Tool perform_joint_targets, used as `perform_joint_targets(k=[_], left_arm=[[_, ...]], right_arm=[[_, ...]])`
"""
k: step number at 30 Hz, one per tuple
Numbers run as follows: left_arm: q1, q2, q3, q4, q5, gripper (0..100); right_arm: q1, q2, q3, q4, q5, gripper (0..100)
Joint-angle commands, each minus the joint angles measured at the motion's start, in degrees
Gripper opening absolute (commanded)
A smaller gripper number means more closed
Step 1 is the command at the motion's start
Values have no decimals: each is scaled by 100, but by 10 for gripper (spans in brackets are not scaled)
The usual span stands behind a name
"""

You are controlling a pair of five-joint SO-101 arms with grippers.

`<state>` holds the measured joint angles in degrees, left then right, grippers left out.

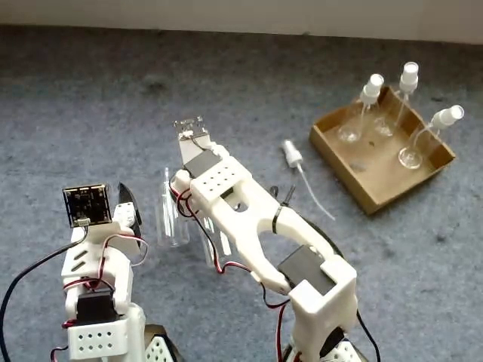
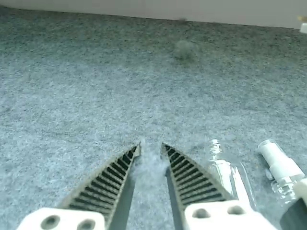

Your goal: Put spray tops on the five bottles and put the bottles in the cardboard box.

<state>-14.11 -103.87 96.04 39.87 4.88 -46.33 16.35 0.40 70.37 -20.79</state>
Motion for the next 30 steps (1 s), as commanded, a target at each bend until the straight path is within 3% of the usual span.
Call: perform_joint_targets(k=[1,8,15,30], left_arm=[[-48,4,110,9,-35,33],[-48,4,110,18,-35,34],[-48,4,110,18,-35,34],[-48,-13,110,9,-35,34]], right_arm=[[4,-75,-259,215,-105,307],[4,-66,-259,497,-105,302],[4,-66,-286,558,-105,122],[48,-136,-611,1130,-53,118]])
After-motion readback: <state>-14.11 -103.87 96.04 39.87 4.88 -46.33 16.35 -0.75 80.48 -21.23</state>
